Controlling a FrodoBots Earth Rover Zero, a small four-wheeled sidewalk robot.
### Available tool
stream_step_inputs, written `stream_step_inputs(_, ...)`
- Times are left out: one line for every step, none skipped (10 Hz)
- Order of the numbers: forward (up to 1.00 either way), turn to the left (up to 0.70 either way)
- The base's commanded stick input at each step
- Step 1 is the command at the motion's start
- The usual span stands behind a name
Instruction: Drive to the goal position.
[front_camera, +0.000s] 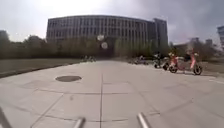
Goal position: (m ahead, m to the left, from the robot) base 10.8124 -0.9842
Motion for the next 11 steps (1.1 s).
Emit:
stream_step_inputs(1.00, 0.00)
stream_step_inputs(1.00, 0.00)
stream_step_inputs(1.00, 0.00)
stream_step_inputs(1.00, 0.00)
stream_step_inputs(1.00, 0.00)
stream_step_inputs(1.00, 0.00)
stream_step_inputs(1.00, 0.00)
stream_step_inputs(1.00, 0.00)
stream_step_inputs(1.00, 0.00)
stream_step_inputs(1.00, 0.00)
stream_step_inputs(1.00, 0.38)
